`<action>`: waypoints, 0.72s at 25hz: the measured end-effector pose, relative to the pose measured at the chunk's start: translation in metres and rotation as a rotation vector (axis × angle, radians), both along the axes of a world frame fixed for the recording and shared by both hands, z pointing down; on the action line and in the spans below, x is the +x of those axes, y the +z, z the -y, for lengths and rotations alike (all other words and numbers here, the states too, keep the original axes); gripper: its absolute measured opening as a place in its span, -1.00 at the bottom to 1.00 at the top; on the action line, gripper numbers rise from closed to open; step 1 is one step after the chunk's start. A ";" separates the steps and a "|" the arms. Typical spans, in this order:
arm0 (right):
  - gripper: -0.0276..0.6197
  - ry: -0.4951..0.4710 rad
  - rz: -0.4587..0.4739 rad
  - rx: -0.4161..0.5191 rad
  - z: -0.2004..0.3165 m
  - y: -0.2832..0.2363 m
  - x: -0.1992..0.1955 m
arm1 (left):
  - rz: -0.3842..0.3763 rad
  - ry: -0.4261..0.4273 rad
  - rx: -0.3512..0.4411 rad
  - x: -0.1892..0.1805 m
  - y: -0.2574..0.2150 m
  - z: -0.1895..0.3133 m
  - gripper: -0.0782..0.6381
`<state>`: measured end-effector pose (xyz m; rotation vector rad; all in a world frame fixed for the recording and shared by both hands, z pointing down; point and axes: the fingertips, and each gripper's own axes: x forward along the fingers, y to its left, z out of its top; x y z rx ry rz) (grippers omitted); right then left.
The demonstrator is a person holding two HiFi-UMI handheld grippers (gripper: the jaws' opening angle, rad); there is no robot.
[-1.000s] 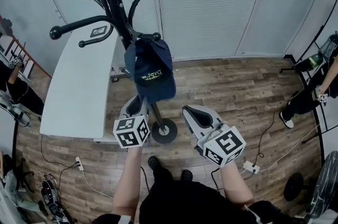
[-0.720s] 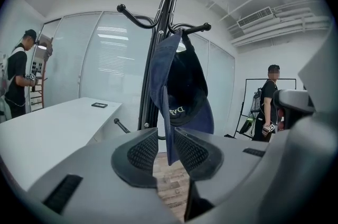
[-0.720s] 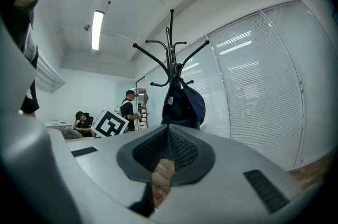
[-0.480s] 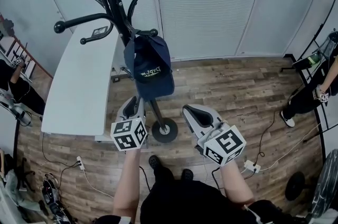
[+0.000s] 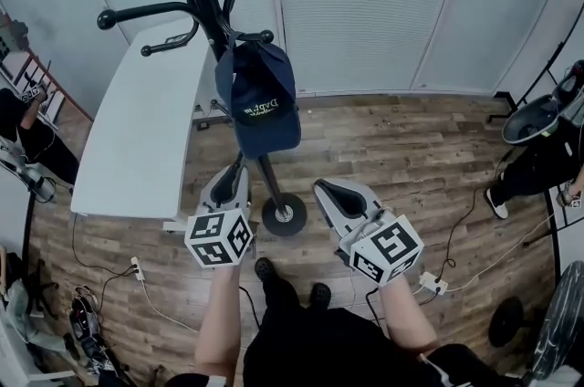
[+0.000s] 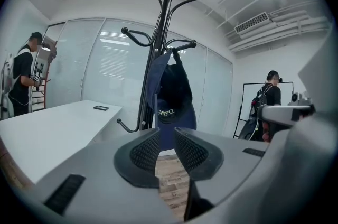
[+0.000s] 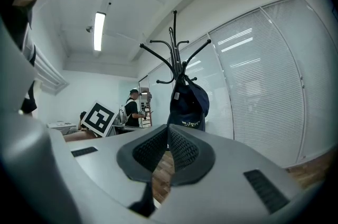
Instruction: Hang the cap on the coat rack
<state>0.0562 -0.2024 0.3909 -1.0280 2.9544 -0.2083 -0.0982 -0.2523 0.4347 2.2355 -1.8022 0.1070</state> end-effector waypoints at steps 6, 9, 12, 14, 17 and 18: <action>-0.82 -0.001 -0.002 0.001 -0.005 0.002 0.004 | -0.007 0.040 0.033 0.019 -0.010 -0.018 -0.60; -0.82 0.006 0.001 0.003 -0.006 0.002 0.006 | -0.013 0.059 0.046 0.027 -0.015 -0.026 -0.64; -0.82 0.010 0.006 0.012 -0.006 -0.001 0.006 | -0.021 0.068 0.060 0.029 -0.021 -0.032 -0.67; -0.82 0.010 0.007 0.027 -0.006 -0.006 0.005 | -0.022 0.075 0.065 0.031 -0.023 -0.036 -0.68; -0.82 0.013 0.008 0.046 -0.006 -0.010 0.006 | -0.012 0.095 0.074 0.038 -0.026 -0.040 -0.70; -0.82 0.016 0.007 0.051 -0.006 -0.009 0.006 | -0.009 0.101 0.078 0.040 -0.027 -0.042 -0.71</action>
